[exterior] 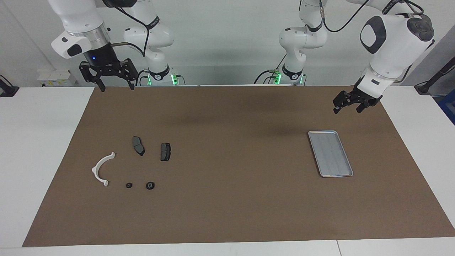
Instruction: Place bearing gear from tray to pile
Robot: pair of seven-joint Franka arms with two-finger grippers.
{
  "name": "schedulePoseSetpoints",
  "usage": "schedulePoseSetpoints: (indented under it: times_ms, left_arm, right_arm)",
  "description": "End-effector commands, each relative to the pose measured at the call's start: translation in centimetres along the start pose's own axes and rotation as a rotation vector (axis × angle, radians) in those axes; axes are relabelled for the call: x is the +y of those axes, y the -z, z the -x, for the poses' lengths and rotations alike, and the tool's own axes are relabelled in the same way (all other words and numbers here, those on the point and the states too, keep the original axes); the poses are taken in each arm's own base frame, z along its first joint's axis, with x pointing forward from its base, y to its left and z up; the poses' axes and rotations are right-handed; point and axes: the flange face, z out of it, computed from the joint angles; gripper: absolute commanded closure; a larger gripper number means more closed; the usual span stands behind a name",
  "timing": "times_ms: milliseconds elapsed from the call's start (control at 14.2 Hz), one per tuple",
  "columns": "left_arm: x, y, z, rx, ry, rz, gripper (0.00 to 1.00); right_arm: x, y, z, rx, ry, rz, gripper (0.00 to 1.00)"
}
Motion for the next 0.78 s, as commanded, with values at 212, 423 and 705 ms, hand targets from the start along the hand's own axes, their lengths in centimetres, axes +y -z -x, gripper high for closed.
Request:
schedulePoseSetpoints:
  times_ms: [212, 423, 705]
  left_arm:
    - [-0.12, 0.46, 0.78, 0.021, -0.012, -0.012, 0.0]
    - [-0.2, 0.55, 0.81, 0.023, -0.011, -0.011, 0.0]
    - [-0.11, 0.54, 0.82, 0.023, -0.012, -0.012, 0.0]
  right_arm:
    - [1.12, -1.01, 0.49, 0.004, -0.002, 0.002, 0.0]
    - [1.02, -0.49, 0.61, 0.013, 0.004, 0.006, 0.0]
    - [0.98, -0.57, 0.57, 0.012, 0.004, 0.009, 0.0]
